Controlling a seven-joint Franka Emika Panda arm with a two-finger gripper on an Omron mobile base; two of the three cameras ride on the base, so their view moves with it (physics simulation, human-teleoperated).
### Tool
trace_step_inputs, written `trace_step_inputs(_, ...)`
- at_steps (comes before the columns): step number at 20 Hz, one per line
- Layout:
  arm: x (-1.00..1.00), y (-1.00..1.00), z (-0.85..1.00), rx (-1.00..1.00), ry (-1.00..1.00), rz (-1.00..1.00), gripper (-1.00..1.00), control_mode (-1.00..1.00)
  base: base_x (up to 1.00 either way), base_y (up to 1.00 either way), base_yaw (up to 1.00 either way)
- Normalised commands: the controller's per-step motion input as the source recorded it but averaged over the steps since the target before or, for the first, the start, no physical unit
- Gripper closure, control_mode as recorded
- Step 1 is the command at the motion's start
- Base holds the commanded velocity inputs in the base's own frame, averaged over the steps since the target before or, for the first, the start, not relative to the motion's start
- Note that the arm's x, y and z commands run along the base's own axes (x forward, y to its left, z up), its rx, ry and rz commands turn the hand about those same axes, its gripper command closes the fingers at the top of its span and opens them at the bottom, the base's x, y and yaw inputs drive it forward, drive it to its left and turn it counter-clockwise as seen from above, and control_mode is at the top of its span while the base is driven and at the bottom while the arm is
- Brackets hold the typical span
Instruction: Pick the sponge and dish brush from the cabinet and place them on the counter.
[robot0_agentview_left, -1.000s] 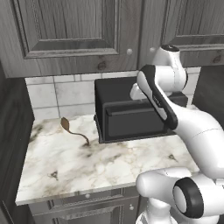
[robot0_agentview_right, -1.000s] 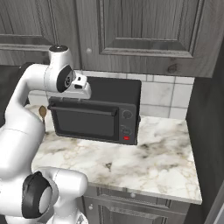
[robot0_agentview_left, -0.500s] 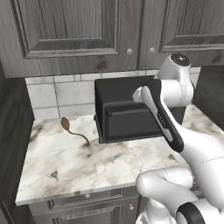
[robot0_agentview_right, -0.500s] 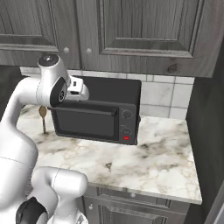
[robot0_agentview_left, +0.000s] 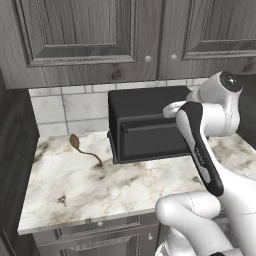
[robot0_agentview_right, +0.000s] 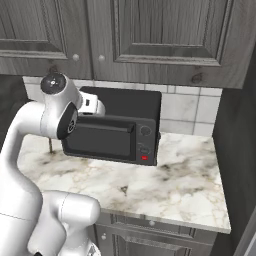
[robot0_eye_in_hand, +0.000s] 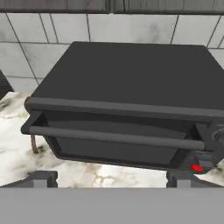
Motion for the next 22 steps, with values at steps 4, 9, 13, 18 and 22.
trace_step_inputs(4,-0.41,-0.28,0.38,0.1,-0.18,0.0,-1.0,-1.0,0.0,0.0,0.0)
trace_step_inputs(9,-0.27,-0.23,0.36,0.11,-0.17,0.0,-1.0,-1.0,0.0,0.0,0.0)
trace_step_inputs(13,-0.18,-0.06,0.35,0.08,-0.19,0.0,-1.0,-1.0,0.0,0.0,0.0)
trace_step_inputs(18,-0.17,0.0,0.31,0.01,-0.19,0.0,-1.0,-1.0,0.0,0.0,0.0)
trace_step_inputs(22,-0.25,-0.03,0.4,0.0,-0.19,0.0,-1.0,-1.0,0.0,0.0,0.0)
